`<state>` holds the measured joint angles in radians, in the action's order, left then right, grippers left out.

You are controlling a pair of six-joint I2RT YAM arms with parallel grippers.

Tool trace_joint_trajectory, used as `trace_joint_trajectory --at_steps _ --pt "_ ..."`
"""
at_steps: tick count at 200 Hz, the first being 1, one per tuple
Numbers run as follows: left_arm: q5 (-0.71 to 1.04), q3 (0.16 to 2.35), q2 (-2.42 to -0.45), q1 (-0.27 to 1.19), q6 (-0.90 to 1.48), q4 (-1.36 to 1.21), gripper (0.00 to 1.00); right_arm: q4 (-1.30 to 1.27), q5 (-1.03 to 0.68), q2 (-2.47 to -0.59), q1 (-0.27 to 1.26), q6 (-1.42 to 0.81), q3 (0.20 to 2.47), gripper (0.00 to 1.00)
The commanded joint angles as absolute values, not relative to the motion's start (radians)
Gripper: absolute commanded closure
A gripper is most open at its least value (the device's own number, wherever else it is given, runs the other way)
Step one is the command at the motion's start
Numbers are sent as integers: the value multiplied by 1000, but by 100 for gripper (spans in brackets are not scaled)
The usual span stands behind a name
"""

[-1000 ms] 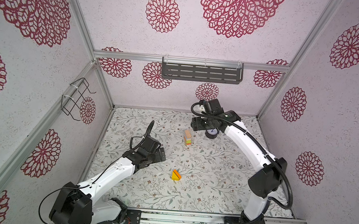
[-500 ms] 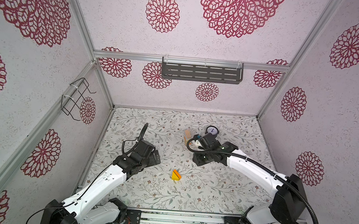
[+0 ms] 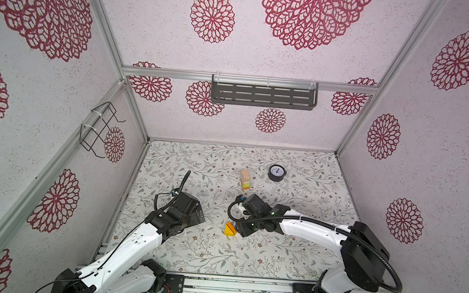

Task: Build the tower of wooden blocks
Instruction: 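Open the right gripper and move it toward the orange block, then lower the right gripper around the orange rectangular block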

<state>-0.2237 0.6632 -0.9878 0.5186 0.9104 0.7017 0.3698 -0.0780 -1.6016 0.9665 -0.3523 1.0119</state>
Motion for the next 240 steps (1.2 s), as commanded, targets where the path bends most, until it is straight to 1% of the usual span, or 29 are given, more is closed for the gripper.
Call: trace_joint_trajectory --at_steps 1,44,100,145,168,194,240 --pt "-251 655 -981 521 930 697 2 352 -37 -1640 988 -360 1053 39" --pt "-250 651 -979 521 926 692 2 362 5 -1705 990 -350 1099 38" --pt "-245 627 -959 521 931 675 2 369 1 -1737 987 -348 1126 46" --pt "-247 629 -951 521 927 677 2 380 -7 -1768 988 -347 1145 46" --pt "-249 629 -950 521 925 678 2 397 24 -1779 988 -348 1153 46" --pt "-251 627 -946 520 925 681 2 415 56 -1779 986 -353 1156 52" --pt "-252 626 -937 521 925 682 2 433 99 -1763 975 -359 1139 57"
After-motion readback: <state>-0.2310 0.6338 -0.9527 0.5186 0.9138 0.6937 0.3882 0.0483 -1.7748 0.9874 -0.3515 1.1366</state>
